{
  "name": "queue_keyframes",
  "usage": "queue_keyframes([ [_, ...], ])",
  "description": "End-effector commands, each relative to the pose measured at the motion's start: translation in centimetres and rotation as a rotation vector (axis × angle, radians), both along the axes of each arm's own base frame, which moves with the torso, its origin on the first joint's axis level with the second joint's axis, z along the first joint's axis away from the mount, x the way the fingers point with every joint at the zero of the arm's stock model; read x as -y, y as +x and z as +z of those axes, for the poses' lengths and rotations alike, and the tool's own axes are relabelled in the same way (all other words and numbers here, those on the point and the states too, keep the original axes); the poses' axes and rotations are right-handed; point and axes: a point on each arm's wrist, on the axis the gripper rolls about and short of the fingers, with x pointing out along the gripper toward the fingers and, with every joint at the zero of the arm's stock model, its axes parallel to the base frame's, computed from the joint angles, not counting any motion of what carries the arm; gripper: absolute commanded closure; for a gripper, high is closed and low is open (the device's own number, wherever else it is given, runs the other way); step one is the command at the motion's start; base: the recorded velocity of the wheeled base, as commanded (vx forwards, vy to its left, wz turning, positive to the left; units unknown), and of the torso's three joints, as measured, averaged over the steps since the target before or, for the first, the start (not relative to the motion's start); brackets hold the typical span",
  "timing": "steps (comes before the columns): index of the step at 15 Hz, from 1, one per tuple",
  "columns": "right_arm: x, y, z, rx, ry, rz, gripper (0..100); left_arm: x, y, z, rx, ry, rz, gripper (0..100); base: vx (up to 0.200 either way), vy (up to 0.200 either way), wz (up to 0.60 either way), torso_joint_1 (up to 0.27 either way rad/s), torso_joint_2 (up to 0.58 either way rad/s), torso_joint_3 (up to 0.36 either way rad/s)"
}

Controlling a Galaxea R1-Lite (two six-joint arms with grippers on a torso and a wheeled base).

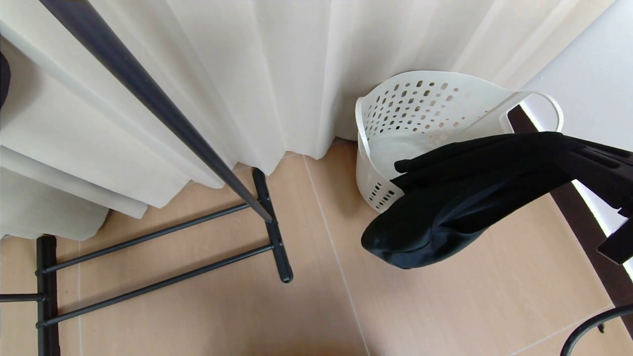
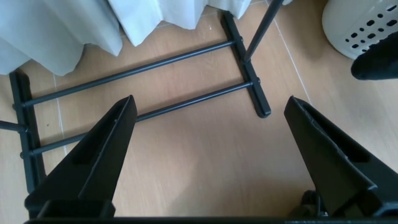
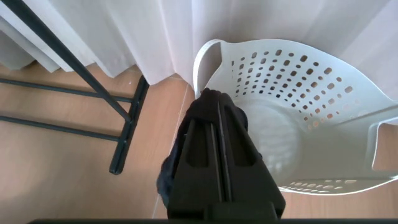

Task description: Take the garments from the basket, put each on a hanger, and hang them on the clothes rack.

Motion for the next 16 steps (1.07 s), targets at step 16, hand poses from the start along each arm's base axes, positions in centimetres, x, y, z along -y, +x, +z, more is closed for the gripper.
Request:
queue_keyframes([
  [16, -0.8, 1.7, -1.6, -0.061, -0.058, -0.040, 100, 0.0, 0.0, 0.0, -0.002, 0.000, -0.002, 0, 0.000, 0.000, 0.00, 0.002, 0.00, 0.134],
])
